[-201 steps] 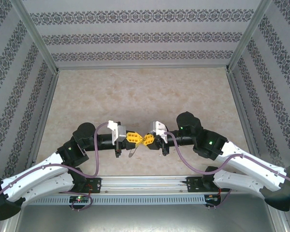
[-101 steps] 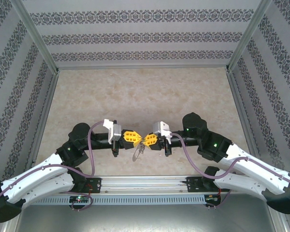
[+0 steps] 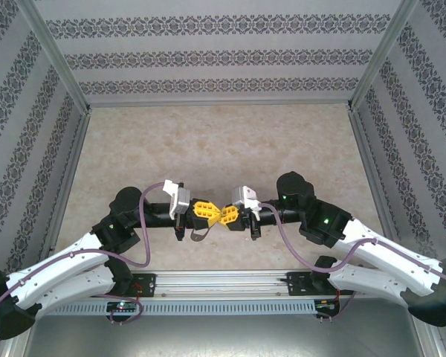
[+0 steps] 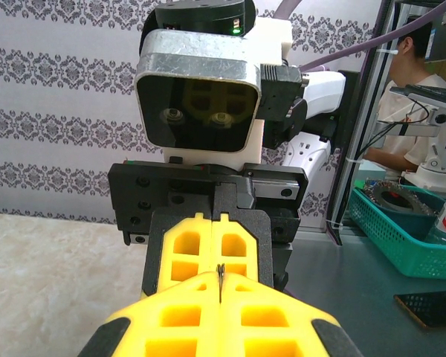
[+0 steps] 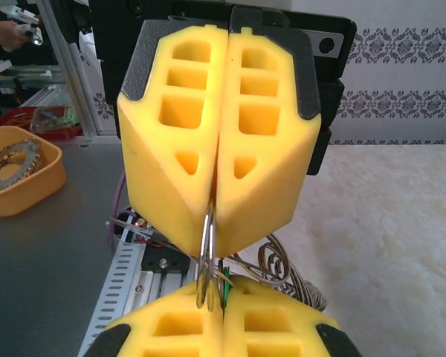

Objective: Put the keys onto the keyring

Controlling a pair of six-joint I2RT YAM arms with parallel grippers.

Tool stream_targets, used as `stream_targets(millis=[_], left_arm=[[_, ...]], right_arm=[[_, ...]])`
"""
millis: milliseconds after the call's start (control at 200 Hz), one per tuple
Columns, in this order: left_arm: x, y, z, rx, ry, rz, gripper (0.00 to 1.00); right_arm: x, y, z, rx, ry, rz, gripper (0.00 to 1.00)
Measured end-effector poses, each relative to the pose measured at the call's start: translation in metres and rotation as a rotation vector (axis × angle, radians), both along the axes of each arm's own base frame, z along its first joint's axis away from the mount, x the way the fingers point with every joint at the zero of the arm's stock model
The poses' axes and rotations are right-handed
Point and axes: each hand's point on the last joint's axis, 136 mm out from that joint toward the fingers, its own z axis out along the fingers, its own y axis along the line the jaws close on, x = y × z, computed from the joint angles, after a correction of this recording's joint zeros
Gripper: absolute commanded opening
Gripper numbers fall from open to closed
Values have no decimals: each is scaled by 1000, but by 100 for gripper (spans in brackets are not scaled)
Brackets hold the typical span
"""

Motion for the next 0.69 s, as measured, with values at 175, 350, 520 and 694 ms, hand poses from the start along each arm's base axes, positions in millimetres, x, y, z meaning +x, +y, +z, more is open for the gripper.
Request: stream_targets(millis=[175,350,520,694], left_arm=[[-1,3,1,1,-17,10,0],[-1,11,5,11,-63,53,0],[2,15,2,53,-84,88,0],[5,15,-7,103,-90,105,0]], right_arm=[[-1,-1,2,4,-3,-1,0],[-3,-9,8,22,-22,-18,0],[-5,-18,17,52,-51,-44,0],[-2,-19,16,46,-55,-67,0]])
